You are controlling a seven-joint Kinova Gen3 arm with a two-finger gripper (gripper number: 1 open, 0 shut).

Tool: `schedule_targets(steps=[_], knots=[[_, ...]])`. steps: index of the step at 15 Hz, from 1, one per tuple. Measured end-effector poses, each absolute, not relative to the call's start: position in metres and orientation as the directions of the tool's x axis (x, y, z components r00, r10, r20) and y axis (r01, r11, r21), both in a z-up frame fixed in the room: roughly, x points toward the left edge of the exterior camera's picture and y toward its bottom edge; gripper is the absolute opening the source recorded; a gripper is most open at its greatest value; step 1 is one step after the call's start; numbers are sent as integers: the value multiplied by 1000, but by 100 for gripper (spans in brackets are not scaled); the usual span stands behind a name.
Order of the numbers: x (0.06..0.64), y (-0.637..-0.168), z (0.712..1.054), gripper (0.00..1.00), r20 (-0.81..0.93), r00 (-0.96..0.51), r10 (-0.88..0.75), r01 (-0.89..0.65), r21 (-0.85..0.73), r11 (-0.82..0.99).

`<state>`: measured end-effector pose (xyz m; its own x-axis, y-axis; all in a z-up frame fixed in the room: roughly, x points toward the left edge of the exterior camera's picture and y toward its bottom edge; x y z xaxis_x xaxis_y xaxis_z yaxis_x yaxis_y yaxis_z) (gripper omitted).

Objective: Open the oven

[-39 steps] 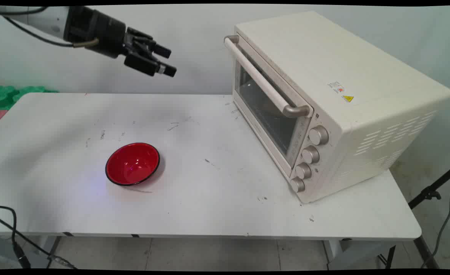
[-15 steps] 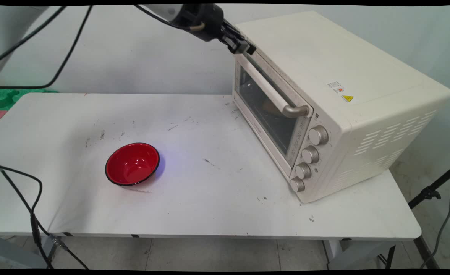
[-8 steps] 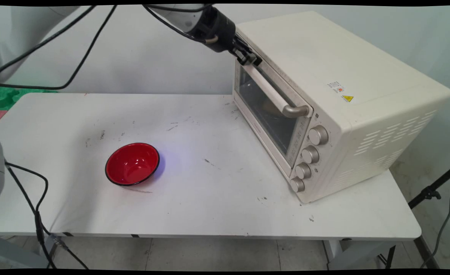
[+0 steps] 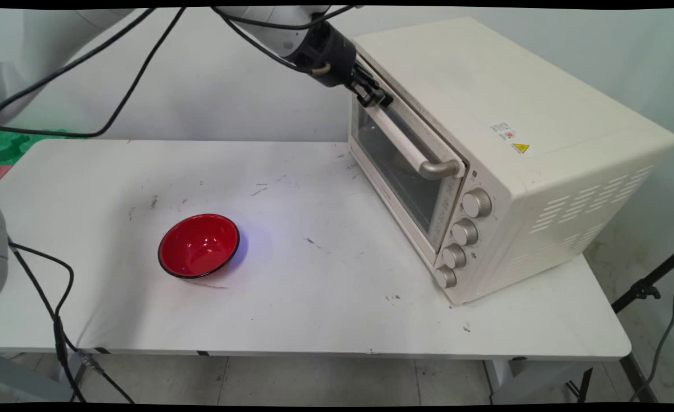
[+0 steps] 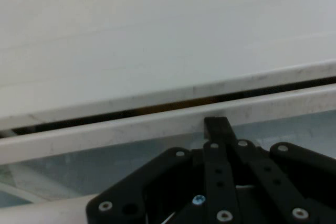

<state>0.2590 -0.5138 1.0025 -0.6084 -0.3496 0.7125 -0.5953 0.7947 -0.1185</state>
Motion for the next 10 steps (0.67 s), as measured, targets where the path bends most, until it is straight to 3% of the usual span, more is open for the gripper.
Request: schedule_targets(steps=[10], knots=[[292,-484,987,0,695,-617,-369,-603,-116,789]])
